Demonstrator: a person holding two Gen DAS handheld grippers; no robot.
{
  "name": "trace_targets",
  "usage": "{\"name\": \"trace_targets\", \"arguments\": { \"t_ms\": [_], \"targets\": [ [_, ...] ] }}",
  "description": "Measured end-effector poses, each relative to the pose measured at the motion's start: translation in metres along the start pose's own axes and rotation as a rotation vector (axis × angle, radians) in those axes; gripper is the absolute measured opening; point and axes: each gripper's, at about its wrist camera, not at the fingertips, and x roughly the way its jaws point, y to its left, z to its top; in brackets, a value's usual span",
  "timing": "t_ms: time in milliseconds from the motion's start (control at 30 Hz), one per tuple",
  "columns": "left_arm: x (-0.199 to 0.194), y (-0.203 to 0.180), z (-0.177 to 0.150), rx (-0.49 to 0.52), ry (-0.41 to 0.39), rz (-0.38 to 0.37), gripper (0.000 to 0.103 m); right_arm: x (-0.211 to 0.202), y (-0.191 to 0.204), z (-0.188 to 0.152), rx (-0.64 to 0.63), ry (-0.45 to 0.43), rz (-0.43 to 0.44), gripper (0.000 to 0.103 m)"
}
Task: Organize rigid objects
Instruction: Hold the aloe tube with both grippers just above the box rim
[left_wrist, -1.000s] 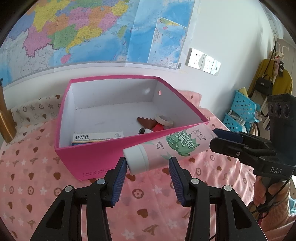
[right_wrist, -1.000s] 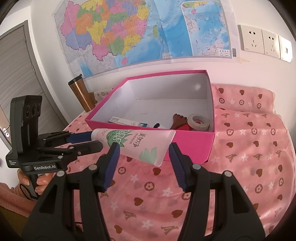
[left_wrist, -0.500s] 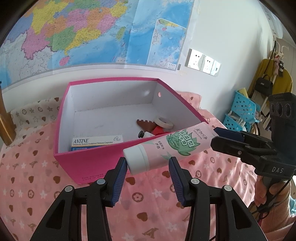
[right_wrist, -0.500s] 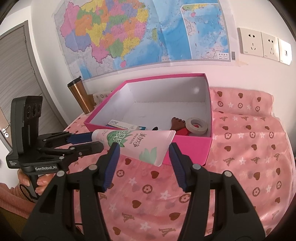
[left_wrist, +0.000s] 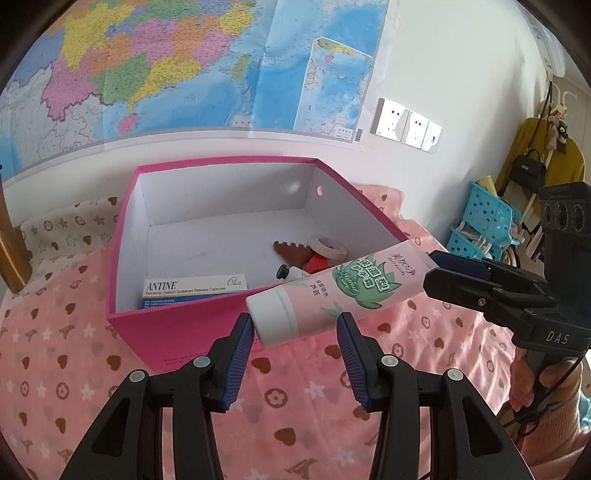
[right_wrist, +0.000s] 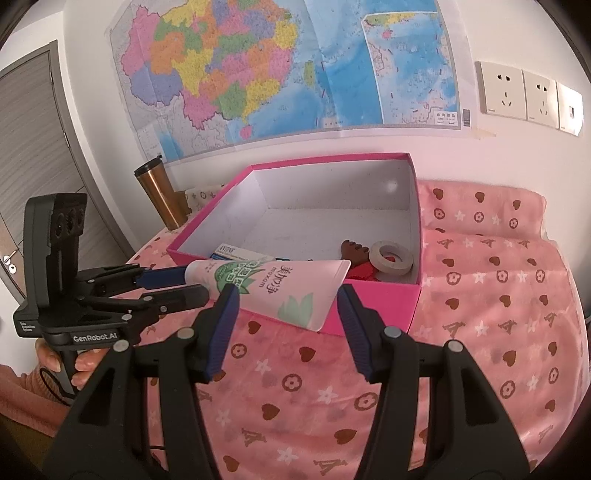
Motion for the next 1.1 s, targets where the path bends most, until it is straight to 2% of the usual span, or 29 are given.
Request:
{"name": "trace_targets", "arguments": {
  "t_ms": [1100],
  "targets": [
    [0.006,-0.004,0.014,0.006,-0.012,-0.003,0.047,0.000,-0.010,0.006,0.000,-0.011,-0.003,0.058]
  ]
}}
